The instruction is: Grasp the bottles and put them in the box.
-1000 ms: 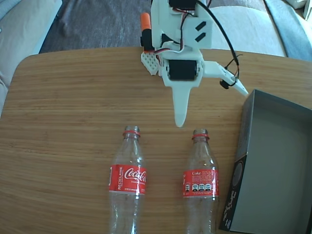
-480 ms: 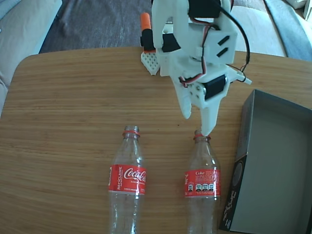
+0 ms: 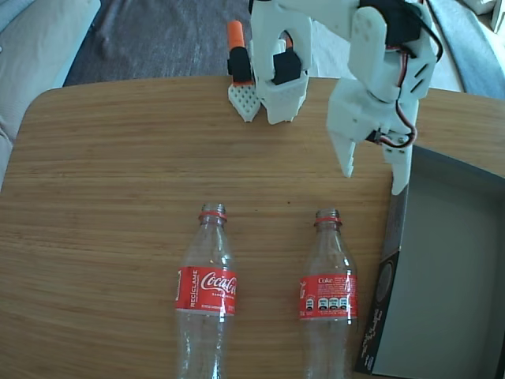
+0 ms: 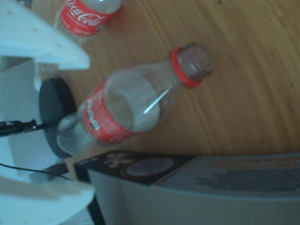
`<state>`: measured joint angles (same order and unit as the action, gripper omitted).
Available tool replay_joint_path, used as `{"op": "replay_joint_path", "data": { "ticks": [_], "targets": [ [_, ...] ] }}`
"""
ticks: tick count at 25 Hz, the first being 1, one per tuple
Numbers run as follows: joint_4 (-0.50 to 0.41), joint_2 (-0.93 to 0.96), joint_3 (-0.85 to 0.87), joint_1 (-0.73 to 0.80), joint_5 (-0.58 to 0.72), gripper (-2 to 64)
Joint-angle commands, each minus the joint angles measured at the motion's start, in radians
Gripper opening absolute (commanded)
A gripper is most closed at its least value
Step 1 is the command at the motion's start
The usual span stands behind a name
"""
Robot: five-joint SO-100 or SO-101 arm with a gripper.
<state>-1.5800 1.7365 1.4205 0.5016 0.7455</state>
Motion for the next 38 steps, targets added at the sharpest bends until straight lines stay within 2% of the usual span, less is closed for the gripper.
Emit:
{"op": "replay_joint_path", "data": {
  "ticks": [1,12,16,24,27,34,38],
  "targets": [
    [-0.002,-0.02,-0.037,0.012,-0.003,34.1],
    [-0.002,-0.147,-0.086,0.015,0.011,34.0],
    [0.0,-0.19,-0.087,0.014,0.135,34.7],
    [0.012,-0.206,-0.086,-0.035,0.16,34.8],
    [0.014,-0.212,-0.069,-0.064,0.245,34.8],
    [0.014,-0.258,-0.057,-0.124,0.333,34.8],
    [0.089,-0.258,0.008,-0.118,0.351,34.8]
  ]
}}
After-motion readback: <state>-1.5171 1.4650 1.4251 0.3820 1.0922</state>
